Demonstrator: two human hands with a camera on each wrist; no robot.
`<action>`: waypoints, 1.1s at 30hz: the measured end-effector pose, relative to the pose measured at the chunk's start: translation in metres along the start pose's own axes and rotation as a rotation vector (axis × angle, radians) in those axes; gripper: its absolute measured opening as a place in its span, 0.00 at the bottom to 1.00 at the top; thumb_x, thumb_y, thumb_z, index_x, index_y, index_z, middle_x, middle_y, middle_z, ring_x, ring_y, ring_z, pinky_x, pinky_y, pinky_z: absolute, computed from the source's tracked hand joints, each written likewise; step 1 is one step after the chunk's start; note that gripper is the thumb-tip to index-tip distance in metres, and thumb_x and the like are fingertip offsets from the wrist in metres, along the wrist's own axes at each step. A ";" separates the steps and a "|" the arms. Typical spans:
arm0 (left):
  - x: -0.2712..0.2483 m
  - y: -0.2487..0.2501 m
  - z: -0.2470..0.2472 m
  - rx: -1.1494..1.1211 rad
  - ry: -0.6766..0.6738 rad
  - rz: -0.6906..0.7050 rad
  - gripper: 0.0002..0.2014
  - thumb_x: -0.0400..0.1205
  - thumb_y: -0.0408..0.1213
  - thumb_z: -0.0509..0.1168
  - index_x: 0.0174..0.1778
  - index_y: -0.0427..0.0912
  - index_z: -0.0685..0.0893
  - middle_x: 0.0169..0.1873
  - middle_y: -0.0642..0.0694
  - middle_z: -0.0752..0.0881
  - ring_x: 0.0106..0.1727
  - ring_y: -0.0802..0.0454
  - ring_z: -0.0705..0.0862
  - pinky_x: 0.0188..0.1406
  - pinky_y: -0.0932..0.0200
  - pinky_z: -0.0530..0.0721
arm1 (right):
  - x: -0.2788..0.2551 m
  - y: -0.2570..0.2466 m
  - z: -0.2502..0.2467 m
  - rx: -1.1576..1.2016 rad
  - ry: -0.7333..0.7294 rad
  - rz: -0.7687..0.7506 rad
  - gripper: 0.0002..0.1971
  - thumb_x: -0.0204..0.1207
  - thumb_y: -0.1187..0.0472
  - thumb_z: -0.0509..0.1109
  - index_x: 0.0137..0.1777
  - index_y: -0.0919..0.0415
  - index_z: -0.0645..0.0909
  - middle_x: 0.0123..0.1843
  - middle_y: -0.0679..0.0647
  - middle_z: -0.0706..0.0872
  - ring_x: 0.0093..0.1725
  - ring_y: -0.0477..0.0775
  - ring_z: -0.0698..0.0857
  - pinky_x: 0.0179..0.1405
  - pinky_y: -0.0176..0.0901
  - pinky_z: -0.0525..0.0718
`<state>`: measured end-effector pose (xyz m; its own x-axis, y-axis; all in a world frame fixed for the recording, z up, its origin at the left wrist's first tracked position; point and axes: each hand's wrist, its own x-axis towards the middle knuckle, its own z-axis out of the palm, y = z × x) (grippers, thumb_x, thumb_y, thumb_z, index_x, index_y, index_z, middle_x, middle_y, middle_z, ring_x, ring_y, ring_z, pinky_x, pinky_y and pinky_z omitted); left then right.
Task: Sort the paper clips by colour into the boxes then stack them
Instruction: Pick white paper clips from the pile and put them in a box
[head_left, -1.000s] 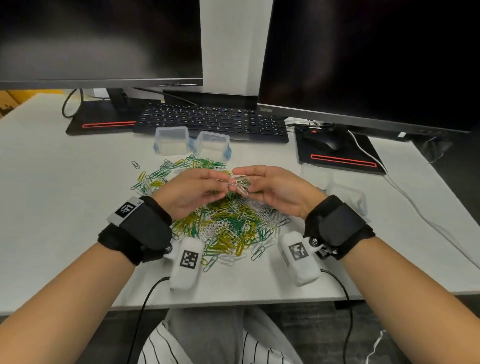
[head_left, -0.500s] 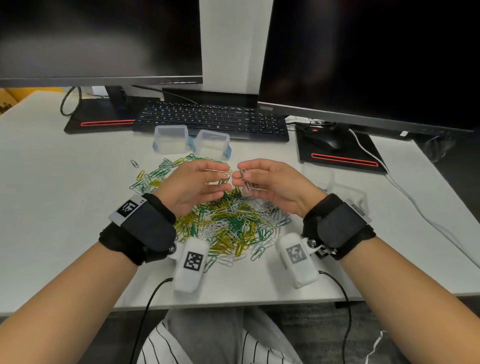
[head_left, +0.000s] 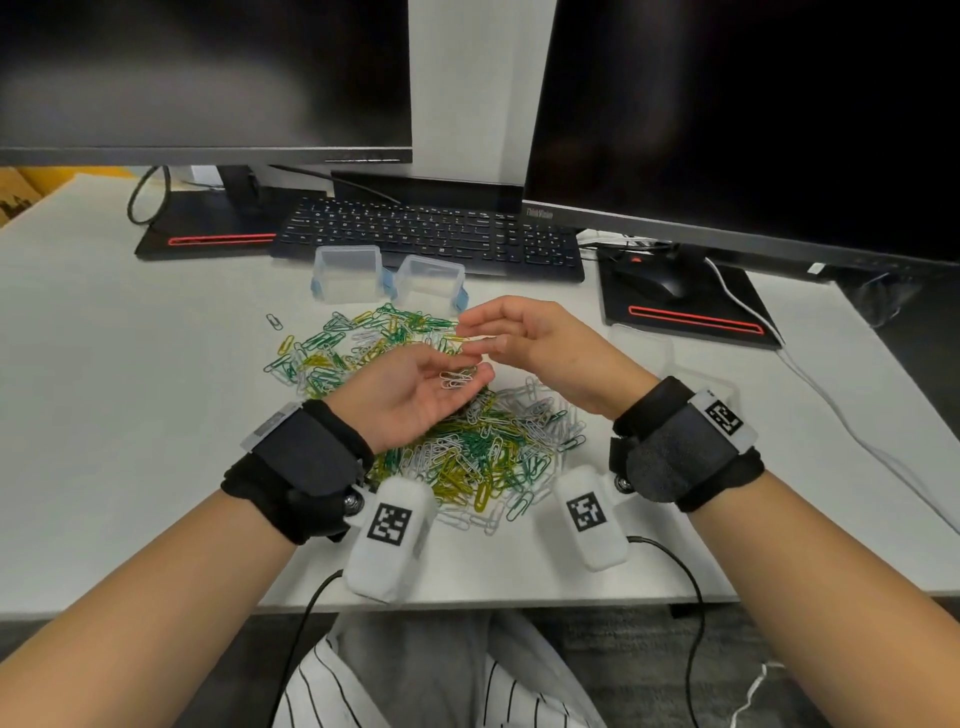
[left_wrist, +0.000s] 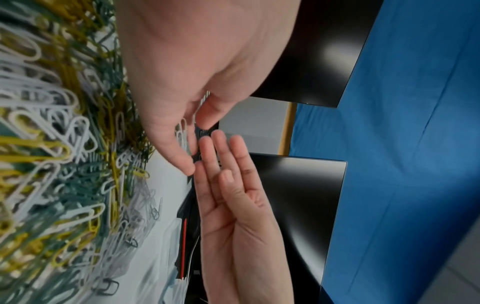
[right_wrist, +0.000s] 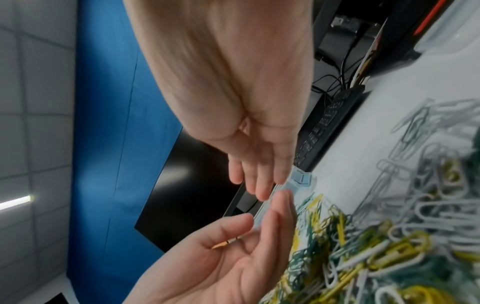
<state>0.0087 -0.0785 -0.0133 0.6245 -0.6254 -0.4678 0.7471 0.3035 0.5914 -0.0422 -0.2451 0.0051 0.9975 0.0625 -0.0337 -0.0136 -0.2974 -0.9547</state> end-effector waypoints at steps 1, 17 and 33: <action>-0.001 0.000 0.000 0.026 -0.007 0.003 0.18 0.83 0.21 0.55 0.70 0.27 0.72 0.64 0.27 0.80 0.56 0.39 0.88 0.50 0.52 0.89 | 0.000 0.000 -0.001 -0.010 0.034 0.012 0.19 0.80 0.80 0.57 0.66 0.67 0.79 0.61 0.59 0.87 0.57 0.52 0.88 0.59 0.38 0.84; -0.012 0.001 0.011 0.370 -0.081 0.052 0.20 0.83 0.18 0.51 0.69 0.30 0.77 0.58 0.34 0.87 0.56 0.44 0.88 0.53 0.58 0.88 | -0.003 0.001 0.001 -0.566 0.133 -0.130 0.01 0.75 0.62 0.75 0.45 0.58 0.87 0.35 0.49 0.88 0.31 0.36 0.81 0.35 0.24 0.74; -0.009 0.011 0.000 0.471 0.118 0.029 0.10 0.85 0.32 0.60 0.55 0.32 0.83 0.28 0.48 0.79 0.20 0.62 0.73 0.12 0.75 0.70 | -0.021 0.010 -0.031 -1.015 -0.236 0.215 0.25 0.76 0.63 0.71 0.72 0.49 0.76 0.60 0.48 0.77 0.57 0.49 0.76 0.54 0.38 0.73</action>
<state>0.0113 -0.0697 -0.0022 0.6853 -0.5275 -0.5022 0.5619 -0.0558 0.8253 -0.0613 -0.2787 0.0055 0.9410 0.0649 -0.3322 -0.0146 -0.9728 -0.2314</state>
